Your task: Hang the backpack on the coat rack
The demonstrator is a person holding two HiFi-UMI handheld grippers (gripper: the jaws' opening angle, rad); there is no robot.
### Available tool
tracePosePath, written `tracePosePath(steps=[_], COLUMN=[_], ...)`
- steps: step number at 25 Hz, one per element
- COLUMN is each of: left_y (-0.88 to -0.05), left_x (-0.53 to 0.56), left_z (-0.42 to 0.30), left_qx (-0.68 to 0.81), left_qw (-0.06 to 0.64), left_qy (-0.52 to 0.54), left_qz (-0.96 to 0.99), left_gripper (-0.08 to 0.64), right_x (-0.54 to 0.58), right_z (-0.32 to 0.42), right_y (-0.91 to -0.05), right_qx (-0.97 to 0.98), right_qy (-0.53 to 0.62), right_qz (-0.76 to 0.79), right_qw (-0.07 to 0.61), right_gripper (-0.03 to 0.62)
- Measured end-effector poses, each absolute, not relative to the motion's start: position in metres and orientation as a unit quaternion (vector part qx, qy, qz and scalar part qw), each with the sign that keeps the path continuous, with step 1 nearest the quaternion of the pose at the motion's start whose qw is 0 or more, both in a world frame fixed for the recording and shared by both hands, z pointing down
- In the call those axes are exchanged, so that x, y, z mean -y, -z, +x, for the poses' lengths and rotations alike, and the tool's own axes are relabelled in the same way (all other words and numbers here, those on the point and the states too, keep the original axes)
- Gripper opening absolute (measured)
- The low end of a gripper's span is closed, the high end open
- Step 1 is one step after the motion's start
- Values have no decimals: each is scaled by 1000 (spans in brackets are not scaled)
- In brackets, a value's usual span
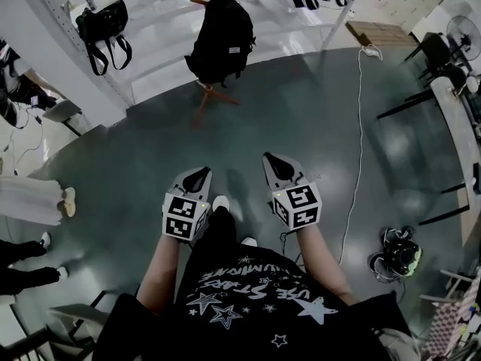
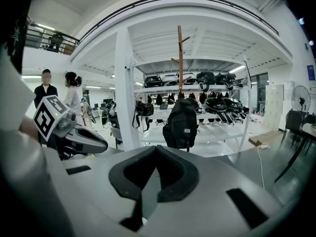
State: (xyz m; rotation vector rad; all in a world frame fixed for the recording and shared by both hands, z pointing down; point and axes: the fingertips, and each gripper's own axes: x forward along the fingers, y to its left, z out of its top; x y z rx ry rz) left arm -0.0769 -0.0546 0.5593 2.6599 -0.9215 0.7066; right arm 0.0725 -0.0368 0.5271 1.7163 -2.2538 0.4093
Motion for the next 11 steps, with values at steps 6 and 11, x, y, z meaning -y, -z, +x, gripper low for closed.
tracePosePath(steps=[6, 11], left_y=[-554, -547], left_x=[11, -34], left_z=[-81, -79], left_qx=[331, 352], left_qw=[107, 100], left_qy=[-243, -232], left_qz=[906, 901], left_gripper=[29, 29], right_x=[-4, -53], right_z=[74, 83], right_y=[-519, -511], right_qx=[785, 788], right_qy=[-128, -117], right_qz=[593, 592], right_qw=[127, 120], right_gripper=[9, 9])
